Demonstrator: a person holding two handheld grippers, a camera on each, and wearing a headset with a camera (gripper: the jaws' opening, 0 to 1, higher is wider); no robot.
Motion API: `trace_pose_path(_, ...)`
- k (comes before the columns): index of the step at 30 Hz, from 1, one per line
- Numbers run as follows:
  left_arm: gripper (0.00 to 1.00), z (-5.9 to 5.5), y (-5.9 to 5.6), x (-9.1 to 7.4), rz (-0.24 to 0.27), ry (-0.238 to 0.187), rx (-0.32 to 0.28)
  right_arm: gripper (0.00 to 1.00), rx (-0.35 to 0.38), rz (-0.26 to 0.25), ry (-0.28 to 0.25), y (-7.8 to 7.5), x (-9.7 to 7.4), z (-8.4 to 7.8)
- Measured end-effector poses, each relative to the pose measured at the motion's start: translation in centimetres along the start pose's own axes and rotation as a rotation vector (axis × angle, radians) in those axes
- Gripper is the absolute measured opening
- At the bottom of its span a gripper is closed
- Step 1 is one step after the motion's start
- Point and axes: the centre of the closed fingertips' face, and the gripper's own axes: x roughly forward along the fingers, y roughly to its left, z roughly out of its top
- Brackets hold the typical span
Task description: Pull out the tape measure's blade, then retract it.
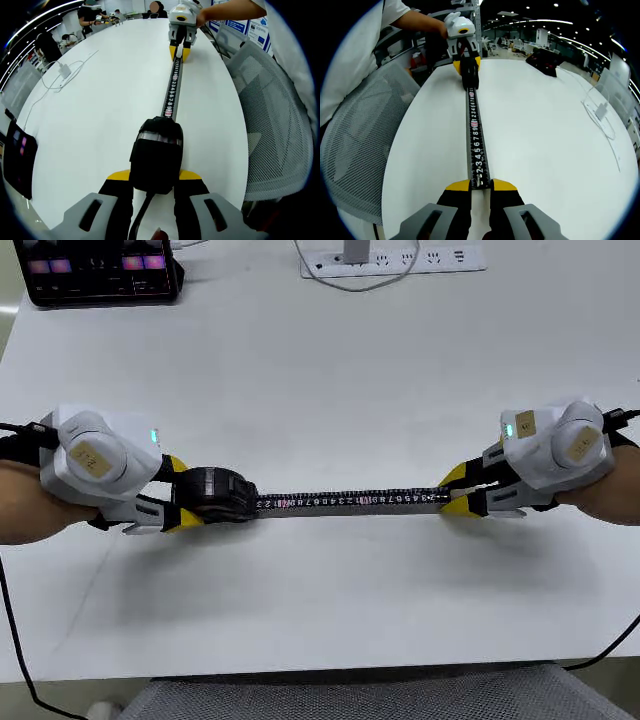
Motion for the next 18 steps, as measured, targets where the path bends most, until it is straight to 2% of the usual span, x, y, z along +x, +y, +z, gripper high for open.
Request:
trace_pose_path(7,0.25,-0.01,0.0,0.01,0.0,0.0,0.002,0.09,0.001,-0.002,0.023,-0.06,-0.26,-0.63)
trace_pose_path(18,0.26,0.02,-0.05,0.02,0.005,0.002,0.007,0.1,0.011,-0.006,0.019,-0.08,-0.23,-0.57)
